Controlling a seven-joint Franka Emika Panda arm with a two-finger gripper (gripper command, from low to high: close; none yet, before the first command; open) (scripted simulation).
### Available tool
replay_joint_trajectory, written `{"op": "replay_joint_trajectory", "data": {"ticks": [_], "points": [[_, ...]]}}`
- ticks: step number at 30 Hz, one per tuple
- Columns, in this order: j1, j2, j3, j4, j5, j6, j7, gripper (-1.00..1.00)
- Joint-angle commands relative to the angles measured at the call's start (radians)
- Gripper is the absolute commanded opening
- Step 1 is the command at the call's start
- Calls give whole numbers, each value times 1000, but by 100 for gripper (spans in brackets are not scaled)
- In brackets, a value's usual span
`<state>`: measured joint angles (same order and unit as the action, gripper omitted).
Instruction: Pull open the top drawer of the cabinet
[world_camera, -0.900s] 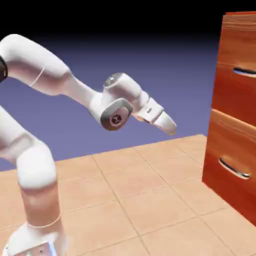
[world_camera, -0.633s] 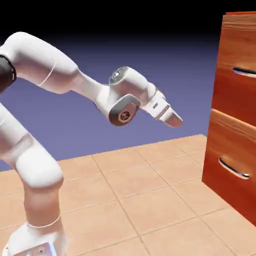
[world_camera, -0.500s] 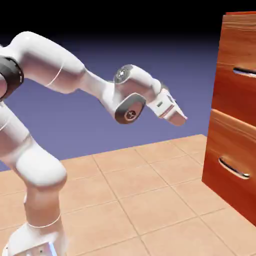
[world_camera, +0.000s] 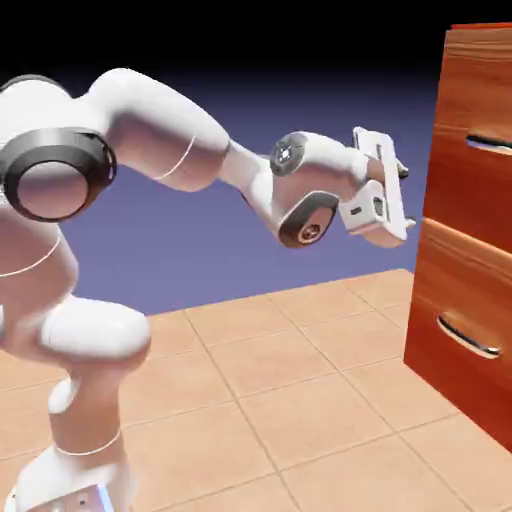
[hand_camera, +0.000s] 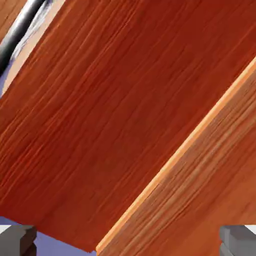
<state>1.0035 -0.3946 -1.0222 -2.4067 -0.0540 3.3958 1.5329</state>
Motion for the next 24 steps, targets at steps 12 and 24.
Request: {"op": "replay_joint_trajectory", "data": {"ticks": [12,24], "points": [[422,75,-435,172,-23,153,337,100],[844,149,-870,343,-46,305,674,100]]}}
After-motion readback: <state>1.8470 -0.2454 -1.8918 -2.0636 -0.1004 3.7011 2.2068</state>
